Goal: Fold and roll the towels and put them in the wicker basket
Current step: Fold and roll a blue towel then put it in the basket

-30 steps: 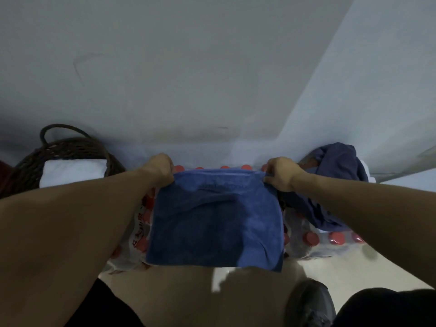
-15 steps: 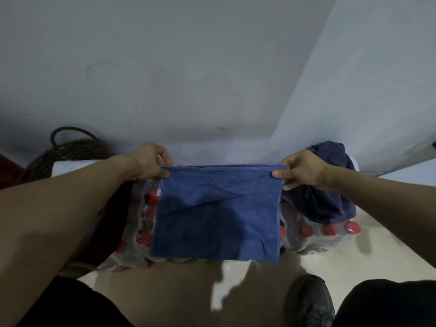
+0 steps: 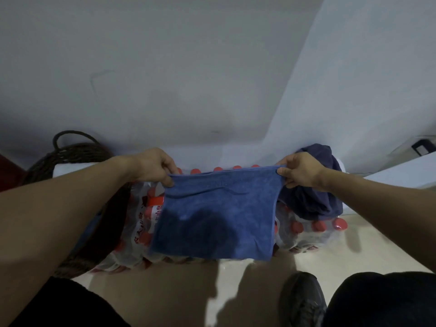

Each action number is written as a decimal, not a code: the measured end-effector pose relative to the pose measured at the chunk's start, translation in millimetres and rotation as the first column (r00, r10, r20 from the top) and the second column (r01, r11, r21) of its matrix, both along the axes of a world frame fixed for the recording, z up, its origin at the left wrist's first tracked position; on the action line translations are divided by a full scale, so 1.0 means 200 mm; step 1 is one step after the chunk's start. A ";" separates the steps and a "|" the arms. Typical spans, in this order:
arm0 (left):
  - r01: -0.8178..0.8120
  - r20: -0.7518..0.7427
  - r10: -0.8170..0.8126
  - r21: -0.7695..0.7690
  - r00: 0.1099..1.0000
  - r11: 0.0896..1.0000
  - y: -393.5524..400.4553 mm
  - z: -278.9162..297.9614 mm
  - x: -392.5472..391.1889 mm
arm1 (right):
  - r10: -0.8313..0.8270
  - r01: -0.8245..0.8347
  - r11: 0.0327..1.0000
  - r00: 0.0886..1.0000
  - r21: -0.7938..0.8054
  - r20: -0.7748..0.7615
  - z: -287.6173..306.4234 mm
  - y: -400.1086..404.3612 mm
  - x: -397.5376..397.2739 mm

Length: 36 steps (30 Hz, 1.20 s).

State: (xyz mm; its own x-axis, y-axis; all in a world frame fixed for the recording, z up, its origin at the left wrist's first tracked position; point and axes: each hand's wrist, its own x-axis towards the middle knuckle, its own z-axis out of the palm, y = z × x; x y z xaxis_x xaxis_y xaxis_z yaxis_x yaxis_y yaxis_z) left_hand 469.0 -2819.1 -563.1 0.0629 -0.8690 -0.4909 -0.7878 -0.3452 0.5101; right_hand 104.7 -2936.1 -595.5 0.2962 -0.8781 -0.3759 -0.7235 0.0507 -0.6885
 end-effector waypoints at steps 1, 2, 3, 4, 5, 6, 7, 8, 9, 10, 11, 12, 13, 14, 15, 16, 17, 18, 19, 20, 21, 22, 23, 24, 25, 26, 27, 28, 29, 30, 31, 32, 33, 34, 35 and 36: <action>0.054 0.021 -0.055 0.027 0.998 0.998 0.00 0.01 -0.03 | -0.008 0.008 1.000 0.999 0.014 -0.033 0.00 -0.01 0.00; 0.085 0.027 -0.086 0.040 0.996 0.996 -0.01 0.02 -0.07 | 0.012 -0.010 1.000 0.995 0.022 -0.103 0.00 -0.01 0.00; 0.092 0.011 -0.093 0.035 0.996 0.995 -0.02 0.03 -0.10 | 0.068 -0.067 0.998 0.974 0.012 -0.218 0.00 0.00 0.01; 0.082 -0.022 -0.082 0.019 0.996 0.996 -0.03 0.04 -0.12 | 0.149 -0.168 0.986 0.919 -0.021 -0.364 0.01 0.00 0.03; 0.064 -0.058 -0.064 -0.006 0.996 0.998 -0.03 0.04 -0.15 | 0.210 -0.278 0.958 0.846 -0.069 -0.490 0.03 0.01 0.07; 0.044 -0.093 -0.047 -0.035 0.995 0.998 -0.04 0.04 -0.17 | 0.265 -0.389 0.912 0.799 -0.128 -0.540 0.06 0.03 0.13; 0.019 -0.132 -0.028 -0.066 0.991 0.998 -0.04 0.04 -0.20 | 0.303 -0.430 0.888 0.814 -0.164 -0.494 0.07 0.05 0.19; -0.010 -0.176 -0.007 -0.098 0.984 0.995 -0.04 0.03 -0.23 | 0.340 -0.421 0.891 0.867 -0.171 -0.364 0.09 0.08 0.26; -0.040 -0.217 0.010 -0.135 0.976 0.990 -0.04 0.02 -0.26 | 0.366 -0.396 0.906 0.910 -0.150 -0.194 0.11 0.11 0.33; -0.063 -0.251 0.018 -0.171 0.968 0.983 -0.03 0.01 -0.29 | 0.383 -0.384 0.918 0.923 -0.098 -0.028 0.13 0.15 0.40; -0.078 -0.279 0.019 -0.203 0.960 0.976 -0.03 0.00 -0.32 | 0.388 -0.386 0.921 0.917 -0.048 0.090 0.13 0.18 0.45; -0.089 -0.303 0.016 -0.229 0.953 0.969 -0.02 0.00 -0.35 | 0.393 -0.396 0.918 0.906 -0.013 0.154 0.13 0.20 0.50; -0.100 -0.319 0.014 -0.254 0.948 0.962 -0.02 0.00 -0.37 | 0.396 -0.402 0.916 0.900 -0.004 0.184 0.13 0.21 0.53; -0.118 -0.330 0.019 -0.281 0.944 0.952 -0.02 0.00 -0.38 | 0.400 -0.404 0.915 0.896 -0.021 0.192 0.14 0.22 0.56; -0.145 -0.343 0.033 -0.305 0.939 0.941 -0.02 0.00 -0.38 | 0.406 -0.405 0.913 0.893 -0.049 0.193 0.15 0.22 0.57; -0.178 -0.361 0.054 -0.319 0.931 0.931 -0.02 0.01 -0.37 | 0.408 -0.401 0.913 0.892 -0.075 0.195 0.16 0.21 0.58; -0.211 -0.382 0.076 -0.325 0.921 0.922 -0.02 0.01 -0.37 | 0.406 -0.396 0.914 0.890 -0.092 0.206 0.16 0.21 0.58; -0.244 -0.406 0.100 -0.322 0.908 0.915 -0.01 0.01 -0.36 | 0.401 -0.389 0.916 0.890 -0.098 0.218 0.17 0.20 0.59; -0.281 -0.431 0.129 -0.311 0.893 0.908 -0.01 0.01 -0.35 | 0.389 -0.378 0.921 0.889 -0.093 0.240 0.17 0.20 0.59; -0.319 -0.451 0.163 -0.296 0.877 0.900 0.00 0.00 -0.35 | 0.362 -0.357 0.932 0.889 -0.070 0.280 0.17 0.20 0.59; -0.350 -0.459 0.195 -0.281 0.867 0.894 0.00 0.00 -0.35 | 0.313 -0.322 0.946 0.888 -0.032 0.338 0.16 0.20 0.59; -0.357 -0.439 0.215 -0.270 0.872 0.894 0.01 -0.01 -0.35 | 0.256 -0.284 0.959 0.883 0.012 0.394 0.16 0.21 0.60; -0.332 -0.396 0.214 -0.260 0.893 0.907 0.01 -0.02 -0.35 | 0.199 -0.245 0.968 0.878 0.052 0.436 0.15 0.21 0.60; -0.288 -0.357 0.192 -0.240 0.914 0.927 0.02 -0.03 -0.34 | 0.149 -0.212 0.973 0.877 0.088 0.458 0.14 0.21 0.60; -0.243 -0.347 0.160 -0.209 0.924 0.947 0.03 -0.04 -0.34 | 0.114 -0.192 0.973 0.880 0.127 0.462 0.14 0.21 0.60; -0.203 -0.363 0.128 -0.177 0.923 0.963 0.03 -0.04 -0.34 | 0.097 -0.190 0.968 0.889 0.167 0.447 0.14 0.20 0.61; -0.174 -0.388 0.103 -0.154 0.916 0.973 0.04 -0.05 -0.34 | 0.099 -0.204 0.957 0.899 0.209 0.426 0.14 0.20 0.61; -0.163 -0.409 0.090 -0.145 0.908 0.976 0.05 -0.05 -0.35 | 0.123 -0.231 0.945 0.907 0.232 0.402 0.14 0.20 0.62; -0.169 -0.423 0.092 -0.149 0.902 0.974 0.05 -0.06 -0.36 | 0.159 -0.257 0.941 0.911 0.221 0.382 0.14 0.21 0.63; -0.190 -0.431 0.104 -0.162 0.896 0.968 0.05 -0.06 -0.37 | 0.190 -0.272 0.945 0.909 0.184 0.370 0.15 0.21 0.64; -0.217 -0.437 0.120 -0.178 0.891 0.960 0.05 -0.06 -0.37 | 0.209 -0.276 0.951 0.905 0.138 0.370 0.15 0.21 0.65; -0.247 -0.448 0.143 -0.183 0.883 0.951 0.05 -0.06 -0.37 | 0.220 -0.274 0.957 0.900 0.096 0.375 0.15 0.21 0.65; -0.281 -0.475 0.172 -0.169 0.863 0.945 0.05 -0.06 -0.37 | 0.234 -0.278 0.959 0.894 0.062 0.382 0.16 0.21 0.66; -0.317 -0.520 0.206 -0.134 0.829 0.939 0.05 -0.05 -0.37 | 0.257 -0.292 0.956 0.887 0.033 0.383 0.17 0.20 0.66; -0.349 -0.571 0.242 -0.083 0.785 0.934 0.05 -0.05 -0.36 | 0.291 -0.314 0.949 0.882 0.004 0.370 0.18 0.19 0.66; -0.369 -0.611 0.274 -0.032 0.742 0.929 0.06 -0.04 -0.36 | 0.325 -0.339 0.940 0.880 -0.022 0.347 0.19 0.19 0.66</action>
State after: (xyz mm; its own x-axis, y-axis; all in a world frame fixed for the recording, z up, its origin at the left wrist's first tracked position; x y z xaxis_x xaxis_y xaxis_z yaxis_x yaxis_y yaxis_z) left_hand 397.4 -2807.6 -571.3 0.0934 -0.9124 -0.3985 -0.1721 -0.4090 0.8962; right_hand 236.9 -2898.0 -558.2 0.6837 -0.6924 -0.2307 -0.4243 -0.1199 -0.8975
